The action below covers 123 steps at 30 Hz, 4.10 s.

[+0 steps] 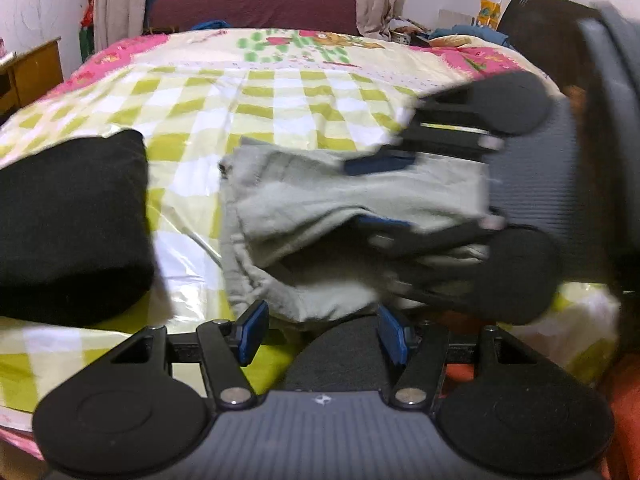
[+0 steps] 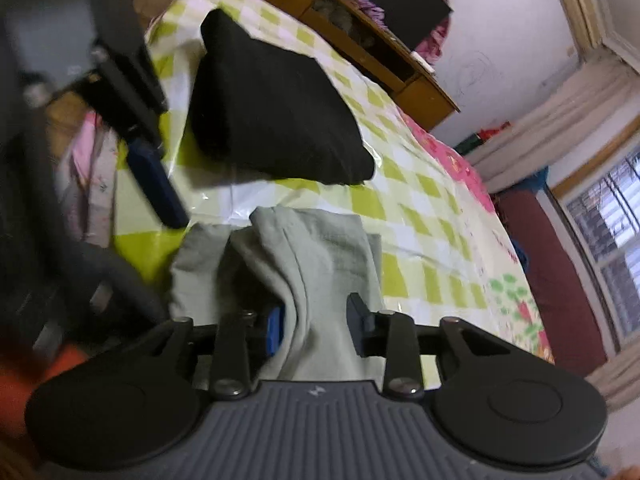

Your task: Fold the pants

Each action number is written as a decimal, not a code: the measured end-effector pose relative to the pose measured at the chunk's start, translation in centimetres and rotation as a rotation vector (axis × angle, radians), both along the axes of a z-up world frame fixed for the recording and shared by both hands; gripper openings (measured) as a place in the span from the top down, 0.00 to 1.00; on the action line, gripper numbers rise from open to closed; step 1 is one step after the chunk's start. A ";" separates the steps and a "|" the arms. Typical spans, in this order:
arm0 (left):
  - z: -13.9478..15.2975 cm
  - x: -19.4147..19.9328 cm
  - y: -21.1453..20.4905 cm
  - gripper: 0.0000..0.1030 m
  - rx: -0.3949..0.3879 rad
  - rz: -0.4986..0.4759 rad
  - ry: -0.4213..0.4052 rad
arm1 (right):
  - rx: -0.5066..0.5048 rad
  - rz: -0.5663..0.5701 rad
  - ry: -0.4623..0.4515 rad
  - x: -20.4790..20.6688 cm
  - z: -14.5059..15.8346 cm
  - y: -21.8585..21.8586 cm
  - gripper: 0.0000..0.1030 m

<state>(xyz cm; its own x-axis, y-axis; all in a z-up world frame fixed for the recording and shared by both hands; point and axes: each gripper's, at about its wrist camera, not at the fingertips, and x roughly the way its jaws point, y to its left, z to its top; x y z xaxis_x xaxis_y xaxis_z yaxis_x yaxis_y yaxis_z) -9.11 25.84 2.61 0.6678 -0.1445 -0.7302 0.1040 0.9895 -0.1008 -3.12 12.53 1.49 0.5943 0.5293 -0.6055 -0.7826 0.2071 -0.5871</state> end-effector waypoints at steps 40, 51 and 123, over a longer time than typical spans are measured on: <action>-3.4 13.1 -17.6 0.27 0.115 -0.382 0.105 | 1.126 -0.828 1.268 14.6 -6.2 -32.6 0.95; -3.6 15.1 -26.5 0.26 0.043 -0.589 0.041 | 1.130 -1.167 0.992 10.7 -4.5 -44.8 0.95; -0.8 8.1 -6.2 0.21 -0.015 0.021 -0.117 | 0.630 -0.998 0.653 13.6 3.7 -10.2 0.93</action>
<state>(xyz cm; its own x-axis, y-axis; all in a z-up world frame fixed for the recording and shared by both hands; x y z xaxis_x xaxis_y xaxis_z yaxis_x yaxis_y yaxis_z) -1.00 19.69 1.80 0.7515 -0.1403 -0.6446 0.0956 0.9900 -0.1040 10.52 2.36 5.20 0.5845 0.3342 -0.7394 -0.2385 0.9418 0.2371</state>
